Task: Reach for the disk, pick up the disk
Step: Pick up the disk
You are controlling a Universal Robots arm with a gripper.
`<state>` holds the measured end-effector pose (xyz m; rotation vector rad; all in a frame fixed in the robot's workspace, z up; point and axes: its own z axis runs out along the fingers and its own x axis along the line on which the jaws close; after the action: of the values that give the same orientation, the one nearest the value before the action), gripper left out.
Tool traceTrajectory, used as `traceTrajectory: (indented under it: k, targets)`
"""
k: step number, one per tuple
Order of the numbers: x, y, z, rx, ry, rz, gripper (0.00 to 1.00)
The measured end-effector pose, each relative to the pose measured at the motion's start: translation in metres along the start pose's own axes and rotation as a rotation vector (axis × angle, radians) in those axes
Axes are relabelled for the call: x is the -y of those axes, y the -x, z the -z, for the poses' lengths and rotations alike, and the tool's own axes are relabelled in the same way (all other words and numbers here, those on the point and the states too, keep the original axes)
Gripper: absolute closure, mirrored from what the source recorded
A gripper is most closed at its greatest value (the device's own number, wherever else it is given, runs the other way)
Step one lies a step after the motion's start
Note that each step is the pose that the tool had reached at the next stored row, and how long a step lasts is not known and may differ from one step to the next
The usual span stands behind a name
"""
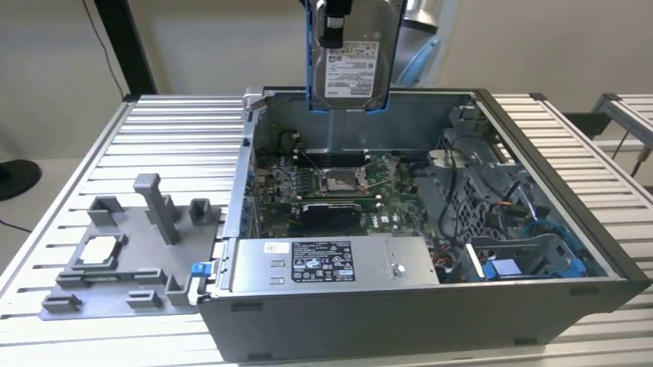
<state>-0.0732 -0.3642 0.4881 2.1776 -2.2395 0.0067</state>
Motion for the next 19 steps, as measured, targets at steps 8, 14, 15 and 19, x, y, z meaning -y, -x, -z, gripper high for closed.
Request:
traceTrajectory:
  k: [8,14,15,19]
  targets:
    - [0.0244,0.0007,0.0003,-0.0001,0.0000,0.000,1.00]
    - [0.0433,0.0012,0.0005,-0.0001,0.0001,0.000,1.00]
    - [0.0462,0.0013,0.0005,-0.0001,0.0001,0.000,1.00]
    - [0.0586,0.0016,0.0006,-0.0001,0.0000,0.000,1.00]
